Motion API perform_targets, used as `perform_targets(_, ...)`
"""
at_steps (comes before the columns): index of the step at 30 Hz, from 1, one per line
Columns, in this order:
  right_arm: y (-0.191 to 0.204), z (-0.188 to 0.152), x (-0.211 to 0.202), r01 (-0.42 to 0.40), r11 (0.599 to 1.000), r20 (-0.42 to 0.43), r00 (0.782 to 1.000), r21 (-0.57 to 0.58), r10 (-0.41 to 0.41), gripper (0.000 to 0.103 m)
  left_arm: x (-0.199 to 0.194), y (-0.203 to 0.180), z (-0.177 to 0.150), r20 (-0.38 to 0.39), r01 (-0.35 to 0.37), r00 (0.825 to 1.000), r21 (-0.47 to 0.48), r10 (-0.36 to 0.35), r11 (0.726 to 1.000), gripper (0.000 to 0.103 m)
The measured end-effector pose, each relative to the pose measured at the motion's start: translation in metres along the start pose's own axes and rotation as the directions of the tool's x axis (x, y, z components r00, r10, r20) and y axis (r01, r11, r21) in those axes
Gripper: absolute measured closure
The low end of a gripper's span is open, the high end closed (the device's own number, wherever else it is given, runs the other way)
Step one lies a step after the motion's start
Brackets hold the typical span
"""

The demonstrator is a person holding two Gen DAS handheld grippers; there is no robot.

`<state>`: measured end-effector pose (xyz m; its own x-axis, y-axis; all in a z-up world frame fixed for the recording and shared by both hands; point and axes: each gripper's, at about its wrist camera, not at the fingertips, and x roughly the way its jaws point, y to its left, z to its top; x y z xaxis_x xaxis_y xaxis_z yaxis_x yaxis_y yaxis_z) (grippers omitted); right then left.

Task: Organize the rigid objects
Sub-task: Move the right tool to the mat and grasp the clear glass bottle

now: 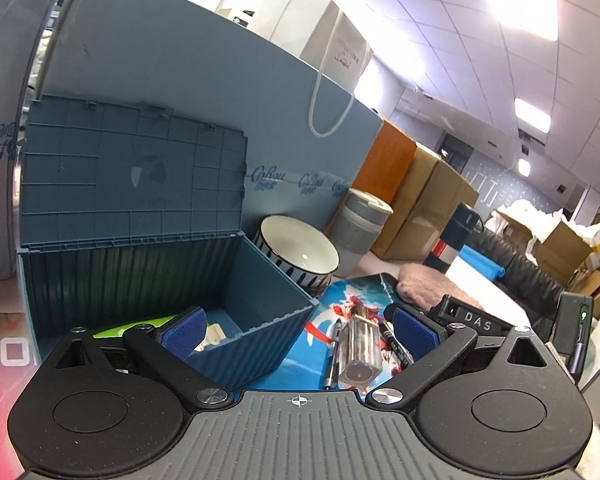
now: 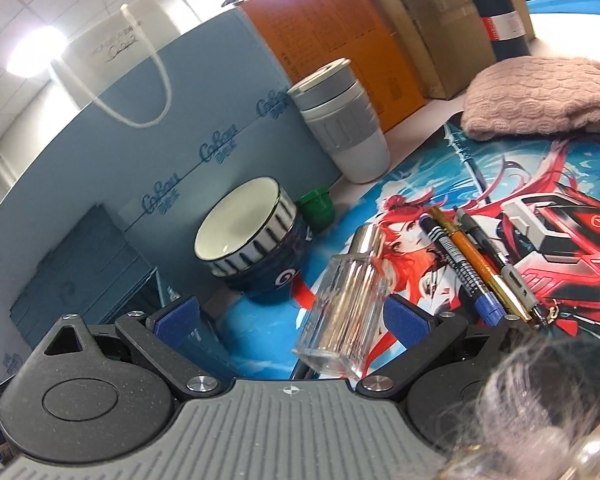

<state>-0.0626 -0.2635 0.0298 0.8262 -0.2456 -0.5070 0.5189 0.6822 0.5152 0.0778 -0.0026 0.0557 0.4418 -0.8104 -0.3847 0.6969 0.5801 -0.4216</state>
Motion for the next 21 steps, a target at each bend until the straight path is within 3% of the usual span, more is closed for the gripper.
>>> perform_targets(3,-0.002,0.001,0.002,0.034,0.999,0.014,0.999,0.01,-0.034,0.012,-0.002,0.003,0.002,0.004,0.002,1.0,-0.009,-0.002,1.0,0.002)
perform_targets(8,-0.009,0.002,0.007,0.066,0.997,0.005,0.998,0.042,-0.066,0.037,-0.006,0.008,0.004,0.017,0.013,1.0,-0.029,-0.013,0.999,0.001)
perform_targets(13,-0.013,0.005,0.016,0.094,0.995,-0.011,0.996,0.039,-0.093,0.04,-0.006,0.01,0.004,0.022,-0.004,1.0,-0.036,0.005,0.999,0.001)
perform_targets(17,-0.012,0.007,0.034,0.101,0.995,-0.07,0.992,0.011,-0.1,0.047,-0.003,0.01,0.004,0.017,-0.01,1.0,-0.028,0.011,1.0,0.001)
perform_targets(21,-0.01,0.01,0.057,0.165,0.986,-0.093,0.982,-0.016,-0.166,0.047,-0.001,0.01,0.004,0.014,-0.014,1.0,-0.028,0.015,1.0,0.001)
